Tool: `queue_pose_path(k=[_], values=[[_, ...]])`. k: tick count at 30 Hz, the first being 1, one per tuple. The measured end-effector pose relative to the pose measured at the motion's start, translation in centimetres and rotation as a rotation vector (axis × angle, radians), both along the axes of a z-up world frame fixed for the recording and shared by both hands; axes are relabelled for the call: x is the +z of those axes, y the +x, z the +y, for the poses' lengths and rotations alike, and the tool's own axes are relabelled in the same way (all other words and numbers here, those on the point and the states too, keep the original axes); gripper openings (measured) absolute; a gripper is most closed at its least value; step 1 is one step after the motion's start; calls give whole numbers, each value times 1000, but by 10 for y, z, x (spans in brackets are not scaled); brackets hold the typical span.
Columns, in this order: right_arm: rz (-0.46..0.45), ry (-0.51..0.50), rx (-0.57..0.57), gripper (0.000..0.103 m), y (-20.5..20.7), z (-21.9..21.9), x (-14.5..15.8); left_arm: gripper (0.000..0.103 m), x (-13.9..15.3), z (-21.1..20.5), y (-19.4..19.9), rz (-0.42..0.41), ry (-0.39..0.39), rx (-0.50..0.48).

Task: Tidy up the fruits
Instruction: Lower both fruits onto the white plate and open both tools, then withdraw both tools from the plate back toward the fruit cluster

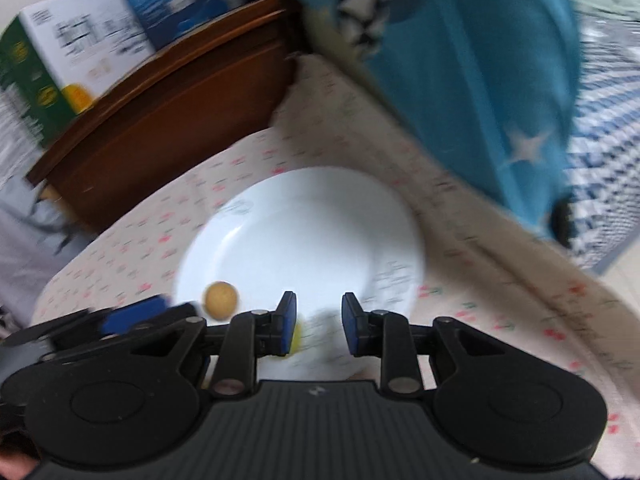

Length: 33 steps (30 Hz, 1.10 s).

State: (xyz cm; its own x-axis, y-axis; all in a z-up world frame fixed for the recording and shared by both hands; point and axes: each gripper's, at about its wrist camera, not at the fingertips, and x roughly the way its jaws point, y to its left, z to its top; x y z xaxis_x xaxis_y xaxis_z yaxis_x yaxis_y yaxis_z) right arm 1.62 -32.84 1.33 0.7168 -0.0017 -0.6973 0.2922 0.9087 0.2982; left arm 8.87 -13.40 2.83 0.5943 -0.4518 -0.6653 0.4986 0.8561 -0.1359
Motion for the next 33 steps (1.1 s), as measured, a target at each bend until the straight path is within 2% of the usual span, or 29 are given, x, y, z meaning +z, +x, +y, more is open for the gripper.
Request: queue_pose_path(k=[3, 7, 12, 17, 23, 26, 29, 33], values=[[19, -35, -81, 26, -2, -10, -2, 41, -3, 3, 3, 2, 17, 36], [61, 4, -92, 28, 4, -19, -16, 41, -11, 3, 4, 16, 56, 41], [62, 19, -44, 32, 16, -18, -24, 43, -14, 12, 6, 27, 59, 81], [50, -54, 5, 33, 20, -6, -24, 43, -14, 19, 6, 35, 58, 120], [44, -67, 49, 34, 26, 7, -24, 43, -11, 33, 5, 48, 73, 173], [42, -78, 67, 35, 26, 15, -24, 44, -15, 42, 8, 89, 110, 219], [36, -77, 94, 36, 28, 24, -23, 44, -16, 53, 5, 96, 76, 239], [34, -69, 126, 36, 29, 35, -24, 44, -11, 58, -1, 82, 86, 249]])
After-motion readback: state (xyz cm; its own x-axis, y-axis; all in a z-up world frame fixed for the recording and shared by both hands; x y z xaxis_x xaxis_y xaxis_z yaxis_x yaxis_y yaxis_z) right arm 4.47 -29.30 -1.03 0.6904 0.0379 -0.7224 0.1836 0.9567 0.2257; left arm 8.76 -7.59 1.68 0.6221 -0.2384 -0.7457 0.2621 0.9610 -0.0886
